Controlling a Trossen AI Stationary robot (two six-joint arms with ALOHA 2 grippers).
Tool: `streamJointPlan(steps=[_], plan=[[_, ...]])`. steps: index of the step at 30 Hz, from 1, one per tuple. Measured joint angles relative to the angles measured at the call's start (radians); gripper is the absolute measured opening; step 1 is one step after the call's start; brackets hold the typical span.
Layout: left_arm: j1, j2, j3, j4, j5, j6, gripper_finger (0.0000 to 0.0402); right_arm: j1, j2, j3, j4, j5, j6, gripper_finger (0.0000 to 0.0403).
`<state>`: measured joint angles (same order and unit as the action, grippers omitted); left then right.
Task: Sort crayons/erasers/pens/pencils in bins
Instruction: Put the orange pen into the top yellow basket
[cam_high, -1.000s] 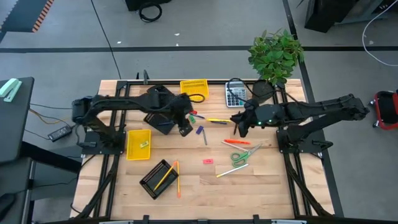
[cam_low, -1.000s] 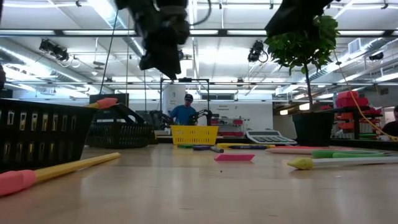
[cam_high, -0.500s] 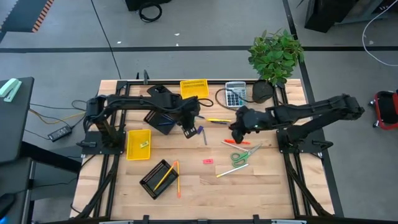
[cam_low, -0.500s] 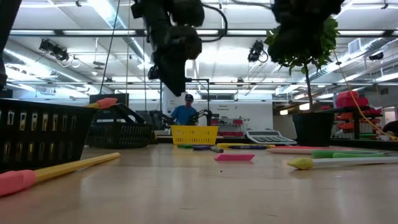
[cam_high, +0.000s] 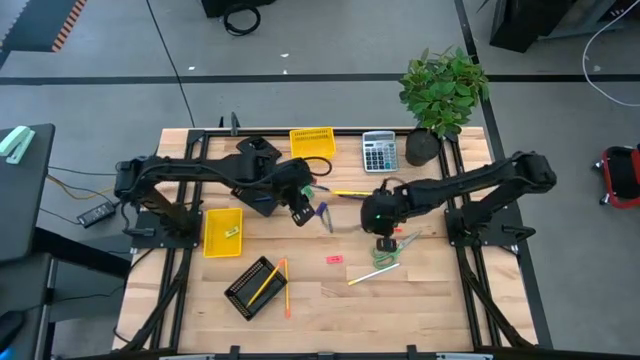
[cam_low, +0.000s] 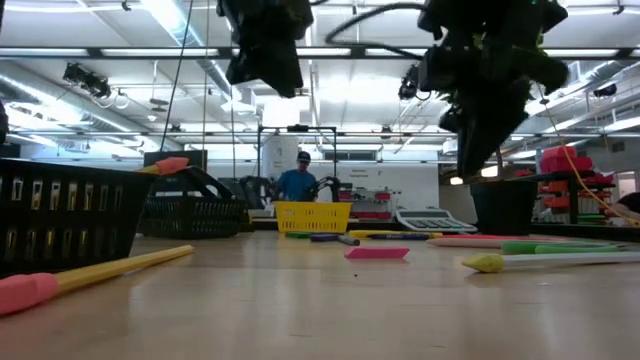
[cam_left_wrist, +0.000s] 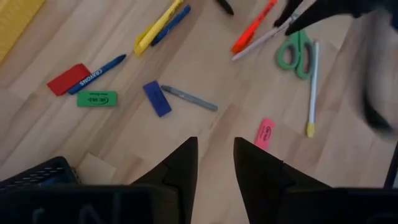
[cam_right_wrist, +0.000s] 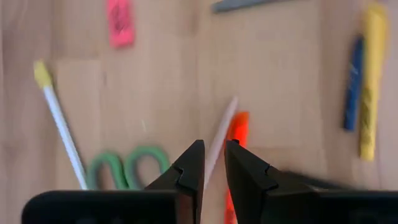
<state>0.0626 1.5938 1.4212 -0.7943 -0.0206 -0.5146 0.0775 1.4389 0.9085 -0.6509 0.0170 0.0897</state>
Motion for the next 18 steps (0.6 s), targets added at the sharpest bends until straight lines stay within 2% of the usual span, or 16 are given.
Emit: streamJointPlan(steps=[4, 10, 18], plan=[[-0.028, -0.014, 0.000, -0.013, -0.018, -0.036, 0.0111, -0.034, 0.020, -0.031, 0.033, -0.010, -0.083, 0.0065], [-0.073, -0.020, 0.000, -0.026, -0.054, -0.083, 0.0109, -0.091, 0.008, -0.131, 0.060, -0.086, -0.059, 0.0065], [-0.095, -0.019, 0.000, -0.035, -0.092, -0.101, 0.0107, -0.092, -0.006, -0.206, 0.155, -0.104, 0.006, 0.0065]])
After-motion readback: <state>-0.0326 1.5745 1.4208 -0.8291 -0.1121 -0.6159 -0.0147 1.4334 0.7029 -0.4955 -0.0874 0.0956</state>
